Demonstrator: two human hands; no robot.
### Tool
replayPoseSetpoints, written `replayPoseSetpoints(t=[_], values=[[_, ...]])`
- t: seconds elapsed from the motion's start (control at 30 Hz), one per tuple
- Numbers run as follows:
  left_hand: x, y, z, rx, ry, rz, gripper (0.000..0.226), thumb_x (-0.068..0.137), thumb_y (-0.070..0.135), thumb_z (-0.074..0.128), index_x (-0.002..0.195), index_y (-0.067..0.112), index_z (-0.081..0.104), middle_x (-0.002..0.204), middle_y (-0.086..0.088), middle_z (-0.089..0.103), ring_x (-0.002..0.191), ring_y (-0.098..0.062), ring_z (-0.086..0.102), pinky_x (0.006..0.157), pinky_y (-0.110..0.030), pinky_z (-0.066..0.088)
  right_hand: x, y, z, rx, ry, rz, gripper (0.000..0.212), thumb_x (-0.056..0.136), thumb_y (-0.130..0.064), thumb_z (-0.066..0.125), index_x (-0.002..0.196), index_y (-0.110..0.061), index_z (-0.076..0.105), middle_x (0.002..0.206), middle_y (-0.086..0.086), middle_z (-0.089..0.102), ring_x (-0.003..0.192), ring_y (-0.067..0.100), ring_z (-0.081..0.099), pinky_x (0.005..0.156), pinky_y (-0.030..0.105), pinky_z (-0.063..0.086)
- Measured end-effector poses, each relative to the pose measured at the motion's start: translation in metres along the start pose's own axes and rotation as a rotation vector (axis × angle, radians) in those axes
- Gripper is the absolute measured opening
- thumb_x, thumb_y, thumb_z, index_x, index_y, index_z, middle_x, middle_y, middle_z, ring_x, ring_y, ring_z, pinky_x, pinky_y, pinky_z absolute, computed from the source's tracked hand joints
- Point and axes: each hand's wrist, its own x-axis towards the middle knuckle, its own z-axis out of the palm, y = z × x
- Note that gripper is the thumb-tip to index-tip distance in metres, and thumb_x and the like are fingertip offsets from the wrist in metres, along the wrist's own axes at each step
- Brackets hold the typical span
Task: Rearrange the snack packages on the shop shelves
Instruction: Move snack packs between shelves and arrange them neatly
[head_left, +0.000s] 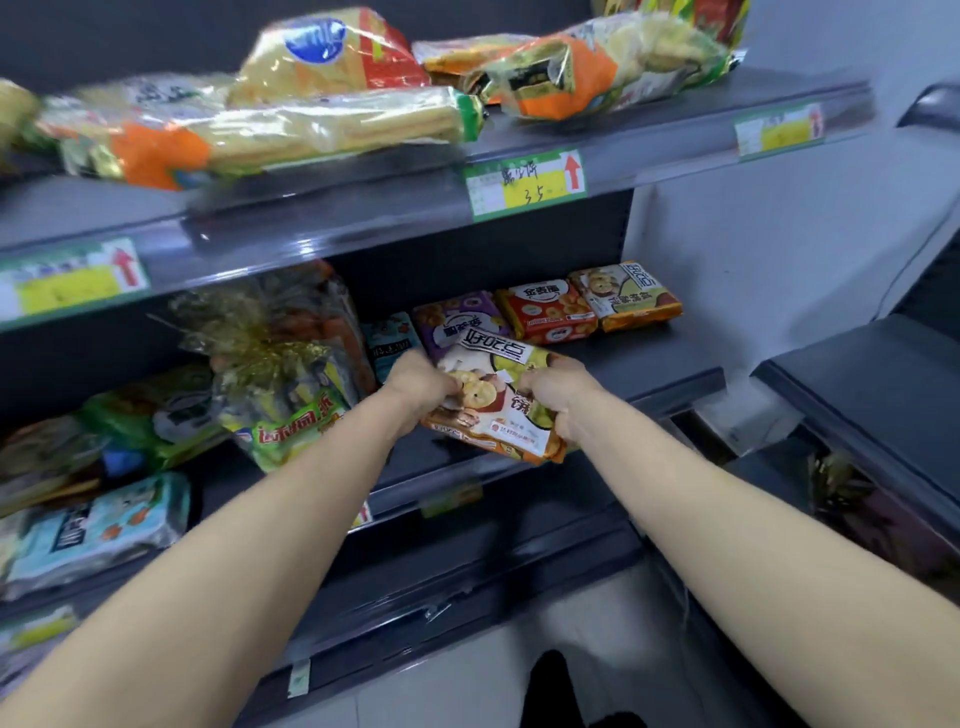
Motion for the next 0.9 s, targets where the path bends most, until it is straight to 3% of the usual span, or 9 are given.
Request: replayPoseSetpoints(t=[0.17,0.3,0.37,0.43,0.5,0.57,0.9], values=[[-0.064,-0.014,-0.029,-0.04,0.036,-0.01,0.018,0.083,0.003,0.06,0.079,0.005,0.043,0.088,-0.018,0.063,0.079,-0.027,0.068,0.06,-0.03,0.048,-0.069,0.009,0.016,0.027,0.012,-0.059,0.064,0.08,-0.018,0.063,0.138,-0.018,0.036,0.136,0.015,0.046,0.118,0.033,0.052,0.099,0.048,0.045],[-0.117,-0.022,-0.058,-0.053,0.046,-0.009,0.021,0.085,0.002,0.057,0.07,0.009,0.044,0.067,-0.009,0.062,0.039,-0.011,0.06,0.037,-0.017,0.043,-0.126,0.018,0.025,0.039,0.054,-0.12,0.059,0.084,-0.018,0.061,0.136,-0.027,0.035,0.132,0.012,0.044,0.107,0.033,0.057,0.092,0.046,0.051],[-0.14,-0.026,-0.073,-0.073,0.075,0.013,0.018,0.083,0.002,0.056,0.072,0.01,0.045,0.071,-0.007,0.062,0.045,-0.012,0.061,0.035,-0.016,0.043,-0.153,0.018,0.031,-0.016,0.1,-0.18,0.057,0.086,-0.021,0.058,0.136,-0.032,0.034,0.132,0.01,0.037,0.109,0.031,0.053,0.093,0.045,0.05],[-0.161,-0.03,-0.093,-0.056,0.155,0.042,0.01,0.081,0.005,0.059,0.088,0.005,0.051,0.086,-0.007,0.061,0.068,-0.018,0.063,0.047,-0.019,0.048,-0.177,0.014,0.042,-0.067,0.105,-0.252,0.056,0.087,-0.023,0.055,0.136,-0.035,0.033,0.132,0.01,0.031,0.112,0.031,0.048,0.096,0.045,0.047],[-0.178,-0.034,-0.114,-0.002,0.243,0.056,0.04,0.082,0.012,0.062,0.117,-0.001,0.047,0.113,-0.012,0.058,0.1,-0.027,0.06,0.079,-0.029,0.052,-0.201,0.009,0.057,-0.124,0.086,-0.324,0.058,0.086,-0.022,0.055,0.137,-0.035,0.032,0.134,0.01,0.028,0.115,0.032,0.045,0.098,0.045,0.045],[-0.196,-0.038,-0.136,0.034,0.309,0.051,0.055,0.083,0.018,0.063,0.128,-0.003,0.04,0.129,-0.017,0.051,0.116,-0.032,0.053,0.097,-0.041,0.047,-0.222,0.006,0.074,-0.179,0.048,-0.382,0.061,0.085,-0.022,0.056,0.138,-0.034,0.029,0.135,0.011,0.026,0.116,0.035,0.044,0.1,0.046,0.043],[-0.265,-0.069,-0.218,-0.029,0.491,0.013,0.056,0.082,0.02,0.064,0.126,-0.001,0.037,0.126,-0.018,0.051,0.111,-0.033,0.055,0.094,-0.043,0.048,-0.302,-0.007,0.133,-0.298,-0.095,-0.635,0.059,0.085,-0.023,0.054,0.137,-0.031,0.028,0.129,0.012,0.027,0.114,0.038,0.043,0.102,0.047,0.041]])
